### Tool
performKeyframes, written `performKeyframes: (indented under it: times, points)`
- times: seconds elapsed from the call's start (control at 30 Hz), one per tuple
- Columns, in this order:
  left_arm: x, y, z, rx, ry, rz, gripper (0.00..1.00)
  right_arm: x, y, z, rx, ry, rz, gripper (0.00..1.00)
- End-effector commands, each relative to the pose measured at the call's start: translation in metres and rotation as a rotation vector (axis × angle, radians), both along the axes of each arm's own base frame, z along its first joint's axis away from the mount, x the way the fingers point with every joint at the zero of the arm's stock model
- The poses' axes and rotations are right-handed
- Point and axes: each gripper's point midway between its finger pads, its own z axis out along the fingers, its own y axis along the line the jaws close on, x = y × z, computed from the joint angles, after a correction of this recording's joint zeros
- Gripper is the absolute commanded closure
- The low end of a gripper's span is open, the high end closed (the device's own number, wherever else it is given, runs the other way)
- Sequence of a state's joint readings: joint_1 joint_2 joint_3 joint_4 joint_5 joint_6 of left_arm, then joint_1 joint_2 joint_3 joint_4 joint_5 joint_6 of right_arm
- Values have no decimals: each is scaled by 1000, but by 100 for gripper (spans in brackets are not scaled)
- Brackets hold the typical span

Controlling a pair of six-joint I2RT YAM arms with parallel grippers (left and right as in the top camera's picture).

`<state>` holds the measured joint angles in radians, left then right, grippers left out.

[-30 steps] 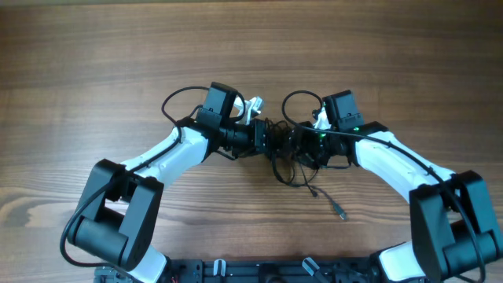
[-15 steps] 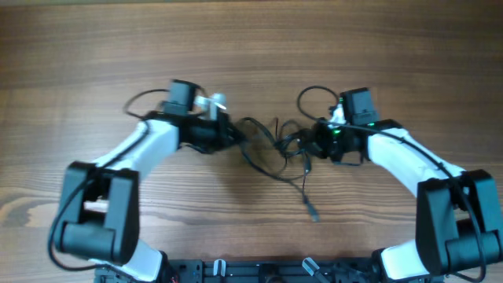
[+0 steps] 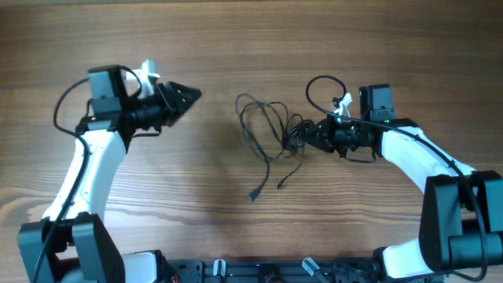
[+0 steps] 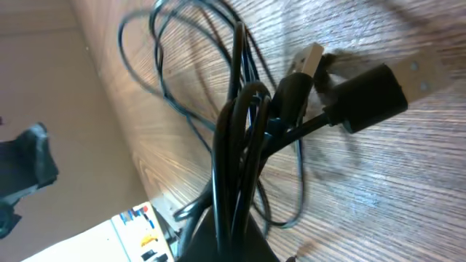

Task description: Untangle cables

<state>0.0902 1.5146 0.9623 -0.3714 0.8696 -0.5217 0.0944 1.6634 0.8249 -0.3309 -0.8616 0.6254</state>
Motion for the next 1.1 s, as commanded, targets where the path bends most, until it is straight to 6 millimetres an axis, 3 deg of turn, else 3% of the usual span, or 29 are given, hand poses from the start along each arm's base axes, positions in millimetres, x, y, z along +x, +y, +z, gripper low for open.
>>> performKeyframes:
  times: [0.0,0.03,0.13,0.2,0.4,0.6,0.8,1.07]
  points:
    - [-14,-31,-5,53,0,-100,54,-6,9,2,30,-8,46,96]
    - [-23,-52,-6,63,-18,-173,53,-7,13,2,31,-8,57,96]
    - [-36,-86,-19,157,-37,-266,43,-13,22,2,32,-9,87,96]
    - [-40,-98,-34,276,-45,-274,40,-17,29,4,48,-11,113,96]
    - [-56,-129,-48,448,-170,-422,34,-20,56,58,335,-191,285,96]
    - [-61,-137,-45,411,-172,-450,37,-19,58,65,367,-201,294,96]
    - [-84,-166,-20,188,-191,-582,39,-19,58,65,368,-200,294,96]
    - [-88,-168,-18,161,-184,-600,46,-19,58,65,368,-198,292,95]
